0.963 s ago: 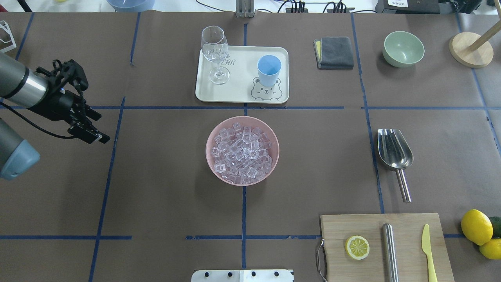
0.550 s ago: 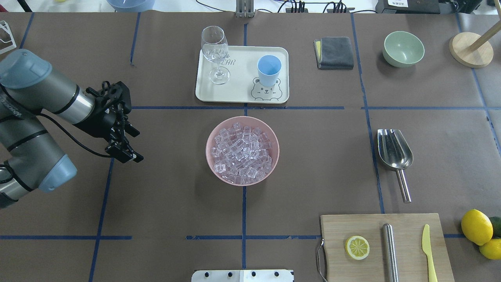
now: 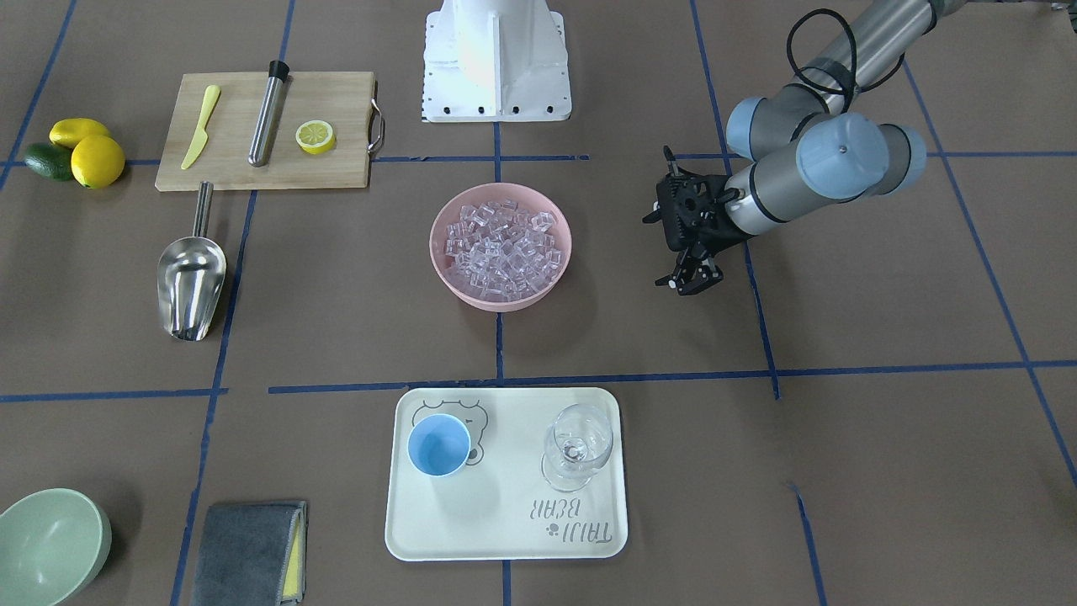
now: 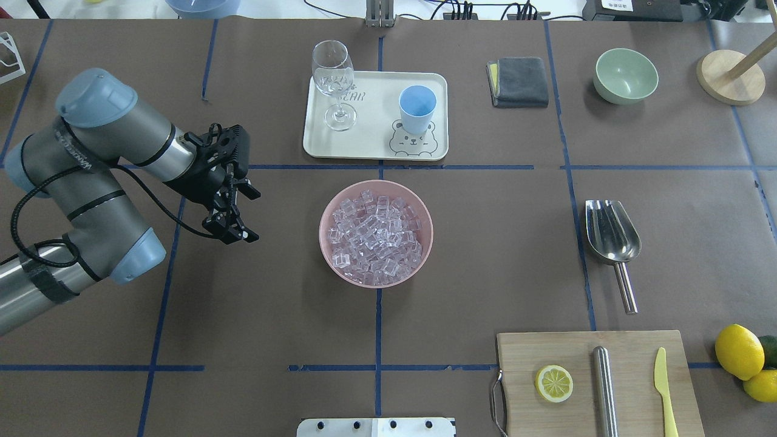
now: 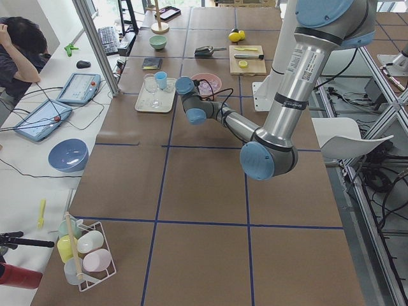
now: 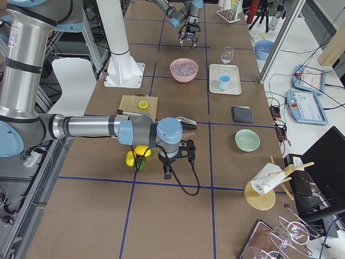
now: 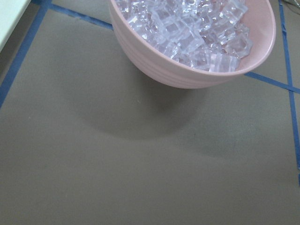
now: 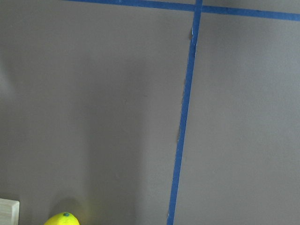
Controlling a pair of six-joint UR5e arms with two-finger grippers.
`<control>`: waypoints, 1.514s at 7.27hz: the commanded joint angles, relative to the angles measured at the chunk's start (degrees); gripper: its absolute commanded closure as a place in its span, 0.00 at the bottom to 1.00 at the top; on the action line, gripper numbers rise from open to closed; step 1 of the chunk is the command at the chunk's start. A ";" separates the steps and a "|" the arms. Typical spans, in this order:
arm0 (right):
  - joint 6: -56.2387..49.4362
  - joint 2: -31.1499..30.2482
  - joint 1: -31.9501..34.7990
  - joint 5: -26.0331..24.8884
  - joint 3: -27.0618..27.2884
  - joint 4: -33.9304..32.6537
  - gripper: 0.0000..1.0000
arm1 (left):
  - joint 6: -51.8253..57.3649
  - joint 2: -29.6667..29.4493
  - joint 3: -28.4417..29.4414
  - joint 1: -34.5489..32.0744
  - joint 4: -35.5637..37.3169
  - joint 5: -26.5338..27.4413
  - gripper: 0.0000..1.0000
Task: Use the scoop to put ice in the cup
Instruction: 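Move the left gripper toward the pink bowl of ice cubes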
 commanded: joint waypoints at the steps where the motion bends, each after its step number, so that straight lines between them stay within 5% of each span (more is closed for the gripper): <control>1: 0.15 0.00 0.03 -0.02 0.15 0.00 0.00 | 1.01 -1.58 3.01 0.09 -4.38 1.80 0.00; 5: 0.24 0.00 0.03 -0.11 0.33 -0.09 0.00 | 0.92 -0.70 4.60 2.88 -10.11 2.84 0.00; 6: 0.24 -0.09 0.03 -0.02 0.76 -0.09 0.00 | -0.65 -0.70 6.17 3.16 -17.10 3.55 0.00; 8: 0.33 0.00 0.03 0.42 1.29 0.00 0.00 | -1.90 -0.70 8.73 7.18 -28.64 18.67 0.00; 11: 0.42 0.79 0.03 -0.02 3.13 0.00 0.00 | -3.82 -0.61 8.73 8.08 -25.89 14.14 0.00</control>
